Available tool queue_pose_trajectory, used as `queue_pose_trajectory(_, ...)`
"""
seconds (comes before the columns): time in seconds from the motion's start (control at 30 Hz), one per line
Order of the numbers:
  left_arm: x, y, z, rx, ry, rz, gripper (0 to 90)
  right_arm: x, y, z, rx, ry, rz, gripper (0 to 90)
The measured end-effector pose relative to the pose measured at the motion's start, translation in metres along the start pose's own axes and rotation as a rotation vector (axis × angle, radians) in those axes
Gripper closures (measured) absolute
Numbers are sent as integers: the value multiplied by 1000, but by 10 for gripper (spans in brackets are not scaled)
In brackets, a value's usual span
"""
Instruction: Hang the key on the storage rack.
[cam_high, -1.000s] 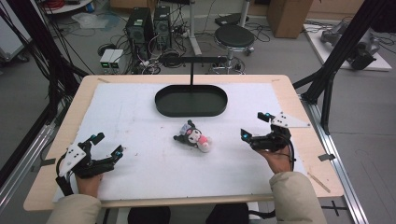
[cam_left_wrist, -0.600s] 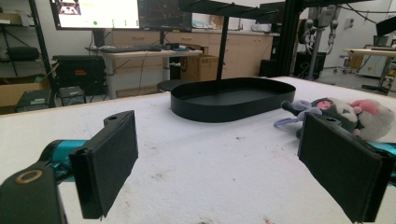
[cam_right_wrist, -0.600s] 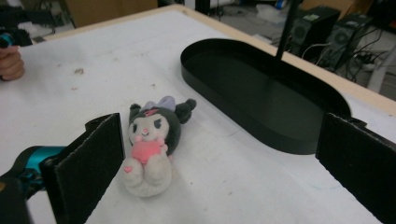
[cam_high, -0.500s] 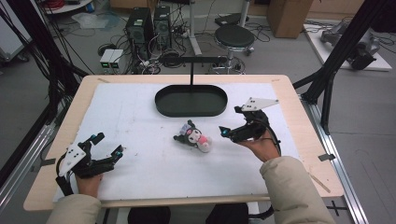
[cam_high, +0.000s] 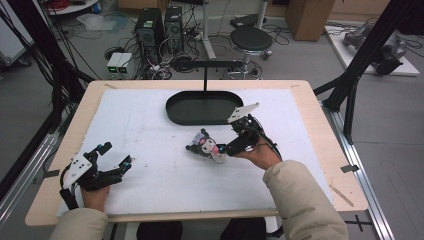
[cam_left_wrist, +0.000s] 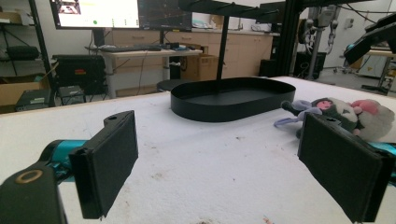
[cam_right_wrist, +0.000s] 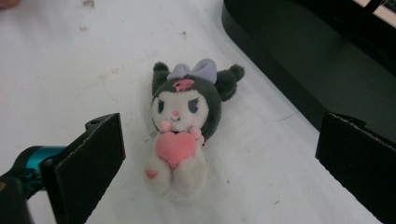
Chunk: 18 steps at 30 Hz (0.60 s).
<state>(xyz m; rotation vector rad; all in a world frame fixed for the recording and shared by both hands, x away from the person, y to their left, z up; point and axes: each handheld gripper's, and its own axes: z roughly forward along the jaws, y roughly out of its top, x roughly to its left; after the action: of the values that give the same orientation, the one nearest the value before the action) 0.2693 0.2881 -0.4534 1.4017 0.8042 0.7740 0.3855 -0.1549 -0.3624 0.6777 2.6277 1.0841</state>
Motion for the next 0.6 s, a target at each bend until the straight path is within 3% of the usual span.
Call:
queue_pose_trajectory(0.1, 0, 0, 0, 0, -1, 0, 125, 2, 0, 8, 47, -27, -25, 5)
queue_pose_trajectory(0.13, 0, 0, 0, 1, -1, 2, 125, 6, -1, 16, 99, -29, -27, 5)
queue_pose_trajectory(0.33, 0, 0, 0, 0, -1, 2, 125, 8, -1, 27, 137, -5, -37, 6)
queue_pose_trajectory(0.5, 0, 0, 0, -1, -2, 2, 125, 11, -2, 39, 219, 19, -51, 6)
queue_pose_trajectory(0.6, 0, 0, 0, -1, -2, 3, 125, 12, -3, 44, 237, 24, -60, 6)
